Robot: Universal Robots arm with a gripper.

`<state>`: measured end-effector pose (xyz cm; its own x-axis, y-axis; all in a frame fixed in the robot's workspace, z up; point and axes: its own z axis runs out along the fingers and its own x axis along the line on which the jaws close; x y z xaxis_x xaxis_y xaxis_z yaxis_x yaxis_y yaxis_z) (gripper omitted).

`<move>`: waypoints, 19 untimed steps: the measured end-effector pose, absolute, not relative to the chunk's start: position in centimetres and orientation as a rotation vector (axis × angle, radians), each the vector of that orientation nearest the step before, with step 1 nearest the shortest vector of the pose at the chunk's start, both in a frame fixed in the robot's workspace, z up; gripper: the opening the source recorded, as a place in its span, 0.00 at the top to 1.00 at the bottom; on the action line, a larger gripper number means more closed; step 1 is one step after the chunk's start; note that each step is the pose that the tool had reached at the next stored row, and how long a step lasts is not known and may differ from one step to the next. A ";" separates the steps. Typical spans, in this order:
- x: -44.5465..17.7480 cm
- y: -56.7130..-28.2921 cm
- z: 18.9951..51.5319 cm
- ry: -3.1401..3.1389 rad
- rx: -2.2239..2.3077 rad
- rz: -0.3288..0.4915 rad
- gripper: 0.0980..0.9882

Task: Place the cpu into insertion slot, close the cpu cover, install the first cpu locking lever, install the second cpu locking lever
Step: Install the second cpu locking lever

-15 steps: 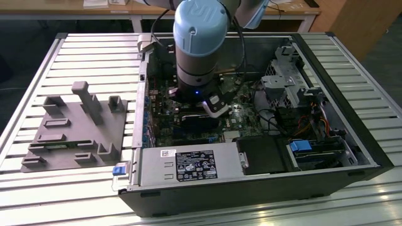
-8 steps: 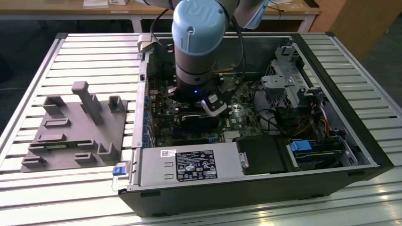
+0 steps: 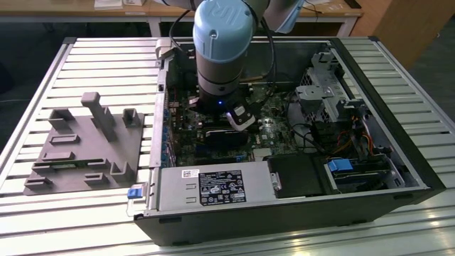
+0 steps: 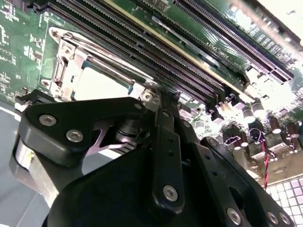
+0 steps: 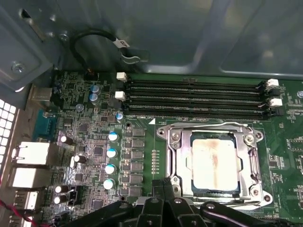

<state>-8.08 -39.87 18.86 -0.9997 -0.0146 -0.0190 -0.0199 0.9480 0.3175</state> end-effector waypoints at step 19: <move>-8.1 -39.8 21.7 3.084 -0.027 0.503 0.99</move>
<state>-8.09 -39.79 21.71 -0.9997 -0.0145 -0.0189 -0.0198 0.9481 0.3173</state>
